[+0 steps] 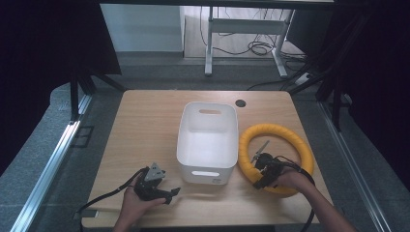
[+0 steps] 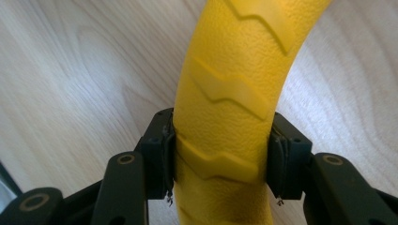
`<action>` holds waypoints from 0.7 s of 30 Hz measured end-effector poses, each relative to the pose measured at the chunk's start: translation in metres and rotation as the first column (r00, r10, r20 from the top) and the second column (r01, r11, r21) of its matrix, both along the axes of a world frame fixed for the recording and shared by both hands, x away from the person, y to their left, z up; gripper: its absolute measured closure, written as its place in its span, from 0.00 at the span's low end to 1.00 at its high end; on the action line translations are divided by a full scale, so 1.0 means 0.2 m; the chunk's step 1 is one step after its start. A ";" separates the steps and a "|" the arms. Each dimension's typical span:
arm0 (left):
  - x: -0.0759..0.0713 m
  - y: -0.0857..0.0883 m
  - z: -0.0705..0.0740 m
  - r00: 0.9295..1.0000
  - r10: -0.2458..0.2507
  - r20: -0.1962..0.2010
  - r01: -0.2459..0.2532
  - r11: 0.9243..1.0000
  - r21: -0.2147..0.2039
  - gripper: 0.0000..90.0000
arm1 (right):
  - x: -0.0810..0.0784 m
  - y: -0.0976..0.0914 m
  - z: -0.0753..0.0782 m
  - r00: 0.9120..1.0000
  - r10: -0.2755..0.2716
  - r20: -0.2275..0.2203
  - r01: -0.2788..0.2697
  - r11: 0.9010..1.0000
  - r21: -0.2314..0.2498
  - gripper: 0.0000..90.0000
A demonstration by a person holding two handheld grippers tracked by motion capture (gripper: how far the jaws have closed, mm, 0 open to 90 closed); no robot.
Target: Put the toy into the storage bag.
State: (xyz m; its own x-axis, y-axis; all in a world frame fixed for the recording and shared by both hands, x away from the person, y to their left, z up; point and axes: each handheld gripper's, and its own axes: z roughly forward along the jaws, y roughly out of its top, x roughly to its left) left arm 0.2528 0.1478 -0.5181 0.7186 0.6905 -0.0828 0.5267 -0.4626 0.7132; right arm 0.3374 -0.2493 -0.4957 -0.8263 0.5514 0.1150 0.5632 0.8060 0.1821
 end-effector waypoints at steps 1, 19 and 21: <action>0.00 0.00 0.00 1.000 -0.001 0.000 0.001 1.000 0.002 0.17 | 0.00 -0.01 0.01 1.000 -0.006 -0.002 0.006 1.000 0.026 0.56; 0.00 -0.01 -0.01 1.000 -0.004 -0.002 0.004 1.000 -0.001 0.17 | 0.07 -0.20 0.23 0.995 -0.098 -0.003 0.093 0.930 0.355 0.56; 0.00 0.00 -0.01 1.000 -0.003 -0.001 0.003 1.000 -0.001 0.17 | 0.07 -0.21 0.24 0.995 -0.105 -0.001 0.098 0.923 0.373 0.56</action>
